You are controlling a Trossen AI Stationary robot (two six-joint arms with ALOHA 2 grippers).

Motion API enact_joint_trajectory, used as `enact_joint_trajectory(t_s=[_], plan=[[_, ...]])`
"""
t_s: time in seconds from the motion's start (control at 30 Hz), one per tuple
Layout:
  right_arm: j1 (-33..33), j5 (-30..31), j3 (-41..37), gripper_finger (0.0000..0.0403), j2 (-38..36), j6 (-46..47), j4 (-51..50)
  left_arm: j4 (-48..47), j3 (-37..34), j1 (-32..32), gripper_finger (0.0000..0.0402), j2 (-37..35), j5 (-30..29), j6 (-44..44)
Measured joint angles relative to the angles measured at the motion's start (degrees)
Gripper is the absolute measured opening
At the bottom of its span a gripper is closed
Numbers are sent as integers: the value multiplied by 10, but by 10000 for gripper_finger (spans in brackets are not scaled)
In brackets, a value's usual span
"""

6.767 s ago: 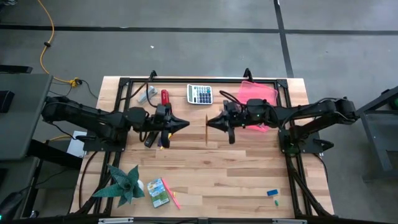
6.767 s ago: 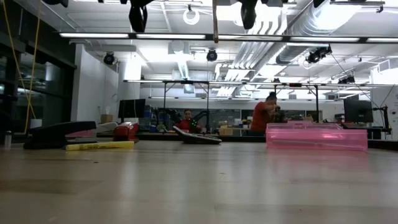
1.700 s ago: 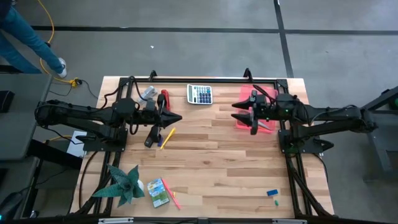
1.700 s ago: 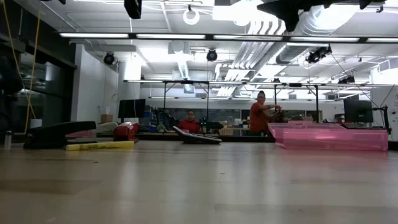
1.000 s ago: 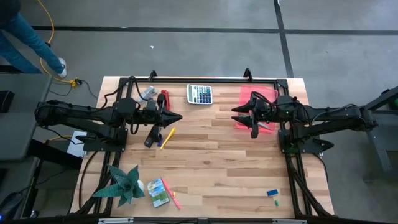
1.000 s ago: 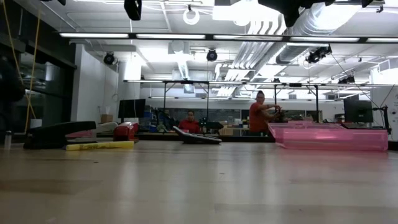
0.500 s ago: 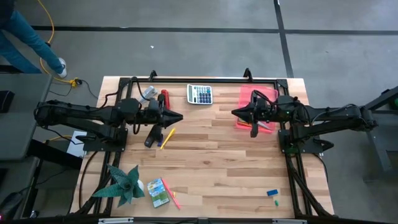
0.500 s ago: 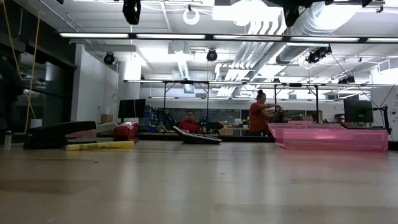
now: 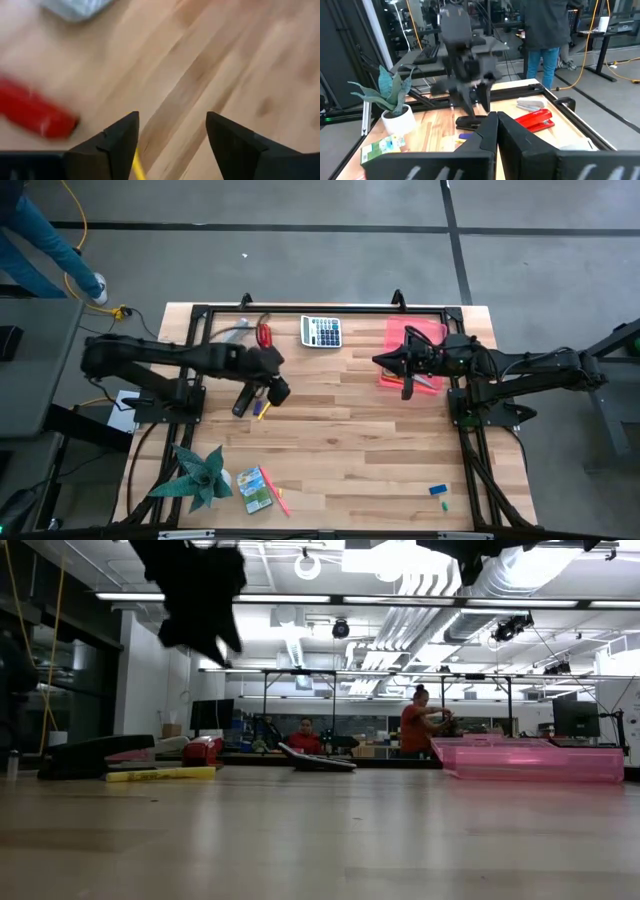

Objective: Pack school essentials
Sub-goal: Put the yellow pen into the pink supply box

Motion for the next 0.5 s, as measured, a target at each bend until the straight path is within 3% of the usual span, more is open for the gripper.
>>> enact_joint_trajectory(t_s=[0.2, 0.5], plan=[[0, 0, 0, 0, 0, 3, -8, -61, 0, 0, 223, 108, 5, -84], [0, 0, 0, 0, 0, 3, -8, -70, 0, 0, 220, 208, 21, -108]])
